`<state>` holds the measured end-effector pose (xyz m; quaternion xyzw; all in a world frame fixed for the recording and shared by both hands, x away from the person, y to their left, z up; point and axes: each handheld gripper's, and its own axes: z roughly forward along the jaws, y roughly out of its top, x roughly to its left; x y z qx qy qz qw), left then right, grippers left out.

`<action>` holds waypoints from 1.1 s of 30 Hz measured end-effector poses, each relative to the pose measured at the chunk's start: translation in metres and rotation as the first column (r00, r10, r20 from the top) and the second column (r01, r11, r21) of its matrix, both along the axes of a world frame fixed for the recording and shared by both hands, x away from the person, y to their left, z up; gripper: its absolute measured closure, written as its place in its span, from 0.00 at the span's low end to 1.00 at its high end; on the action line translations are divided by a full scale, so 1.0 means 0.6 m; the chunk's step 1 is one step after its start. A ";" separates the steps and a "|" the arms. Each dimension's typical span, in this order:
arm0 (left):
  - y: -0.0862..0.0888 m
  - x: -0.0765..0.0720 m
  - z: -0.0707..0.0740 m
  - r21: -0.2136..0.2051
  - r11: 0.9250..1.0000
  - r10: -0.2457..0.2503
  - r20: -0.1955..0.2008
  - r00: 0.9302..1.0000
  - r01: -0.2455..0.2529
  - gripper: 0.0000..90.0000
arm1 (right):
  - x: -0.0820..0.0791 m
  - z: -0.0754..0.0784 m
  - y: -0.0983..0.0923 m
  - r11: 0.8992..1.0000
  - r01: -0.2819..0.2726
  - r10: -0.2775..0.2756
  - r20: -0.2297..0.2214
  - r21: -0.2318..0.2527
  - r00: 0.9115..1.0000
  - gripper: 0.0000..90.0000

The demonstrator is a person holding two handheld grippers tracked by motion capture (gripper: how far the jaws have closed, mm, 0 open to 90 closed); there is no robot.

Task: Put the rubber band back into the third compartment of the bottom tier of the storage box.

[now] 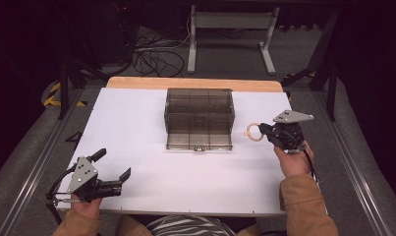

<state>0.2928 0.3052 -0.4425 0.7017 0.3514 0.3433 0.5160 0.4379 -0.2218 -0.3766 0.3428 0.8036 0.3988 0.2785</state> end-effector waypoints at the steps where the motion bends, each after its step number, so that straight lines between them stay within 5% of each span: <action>1: 0.000 0.000 0.000 -0.001 1.000 0.000 -0.002 1.000 0.000 0.01 | 0.001 0.001 0.003 1.000 -0.003 0.003 -0.002 -0.001 1.000 0.94; 33: 0.000 0.000 0.000 0.001 1.000 -0.001 0.001 1.000 0.001 0.01 | 0.034 0.003 0.092 0.996 -0.075 0.074 -0.032 -0.041 0.997 0.94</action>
